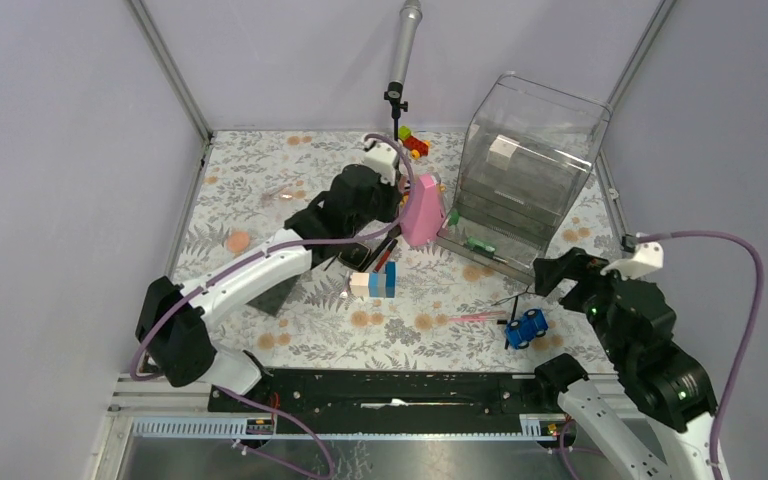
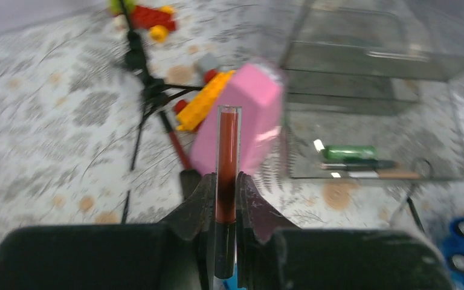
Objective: Organize the makeup
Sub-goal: Pick up the makeup from the center of the board, then place the makeup in the drawer.
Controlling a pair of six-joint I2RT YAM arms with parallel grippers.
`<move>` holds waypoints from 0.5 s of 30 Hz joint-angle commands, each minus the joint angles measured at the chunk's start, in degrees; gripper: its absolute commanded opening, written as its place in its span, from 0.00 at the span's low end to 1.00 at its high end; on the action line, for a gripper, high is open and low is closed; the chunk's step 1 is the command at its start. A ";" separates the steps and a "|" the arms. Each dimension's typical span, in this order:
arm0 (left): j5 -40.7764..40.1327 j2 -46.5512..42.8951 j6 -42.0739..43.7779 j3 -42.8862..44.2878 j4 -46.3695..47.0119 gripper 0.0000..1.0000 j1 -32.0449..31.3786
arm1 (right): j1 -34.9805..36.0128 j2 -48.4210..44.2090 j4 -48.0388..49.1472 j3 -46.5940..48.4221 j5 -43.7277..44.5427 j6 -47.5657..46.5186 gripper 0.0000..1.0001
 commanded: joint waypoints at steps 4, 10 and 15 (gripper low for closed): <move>20.42 4.40 20.90 8.44 5.92 0.00 -5.50 | -0.16 -6.67 1.23 4.83 9.84 1.69 0.98; 26.97 9.94 42.27 9.42 9.59 0.00 -13.13 | -0.16 -11.12 0.93 5.96 13.86 1.73 0.97; 35.93 17.12 53.74 13.10 10.04 0.00 -14.11 | -0.16 -10.94 0.72 6.29 12.93 1.39 0.98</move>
